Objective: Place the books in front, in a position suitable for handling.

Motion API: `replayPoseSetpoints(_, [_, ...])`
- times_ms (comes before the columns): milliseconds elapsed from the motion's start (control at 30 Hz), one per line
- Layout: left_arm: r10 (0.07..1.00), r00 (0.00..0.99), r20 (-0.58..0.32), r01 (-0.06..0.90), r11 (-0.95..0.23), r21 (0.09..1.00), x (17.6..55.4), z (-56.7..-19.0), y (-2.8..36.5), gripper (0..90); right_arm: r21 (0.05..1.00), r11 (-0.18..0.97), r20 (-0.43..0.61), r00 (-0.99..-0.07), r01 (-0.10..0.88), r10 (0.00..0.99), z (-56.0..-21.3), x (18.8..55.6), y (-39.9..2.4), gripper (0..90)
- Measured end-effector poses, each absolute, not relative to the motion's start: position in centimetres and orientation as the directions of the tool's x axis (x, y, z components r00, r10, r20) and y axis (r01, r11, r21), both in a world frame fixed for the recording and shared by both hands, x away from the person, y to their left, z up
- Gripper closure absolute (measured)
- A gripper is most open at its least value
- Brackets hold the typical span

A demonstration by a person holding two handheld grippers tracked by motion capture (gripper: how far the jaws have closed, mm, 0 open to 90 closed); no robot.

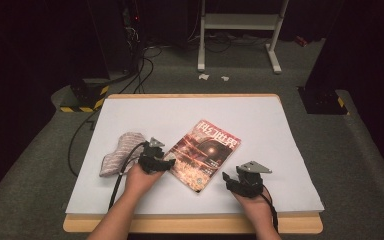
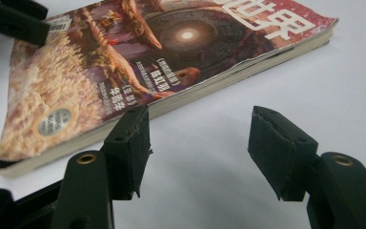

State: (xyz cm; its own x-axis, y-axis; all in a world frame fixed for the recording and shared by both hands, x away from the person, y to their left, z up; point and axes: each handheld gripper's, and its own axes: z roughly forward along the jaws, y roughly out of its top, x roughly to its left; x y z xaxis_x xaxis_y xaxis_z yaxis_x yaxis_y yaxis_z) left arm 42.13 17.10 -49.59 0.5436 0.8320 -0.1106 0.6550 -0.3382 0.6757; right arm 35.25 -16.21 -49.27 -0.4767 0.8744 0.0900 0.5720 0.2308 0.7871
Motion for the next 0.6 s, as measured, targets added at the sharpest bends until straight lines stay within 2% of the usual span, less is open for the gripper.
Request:
replayPoseSetpoints(333, [0.771, 0.624, -0.128, 0.611, -0.379, 0.695, 36.5, -49.8, 15.0, 42.2, 0.785, 0.226, 0.091, -0.468, 0.576, 0.879, -49.3, 35.3, -16.3, 39.9])
replayPoseSetpoints(600, [0.710, 0.693, -0.125, 0.571, -0.435, 0.697, 34.3, -49.8, 13.0, 45.5, 0.793, 0.223, 0.083, -0.462, 0.568, 0.883, -49.0, 35.3, -16.7, 40.0])
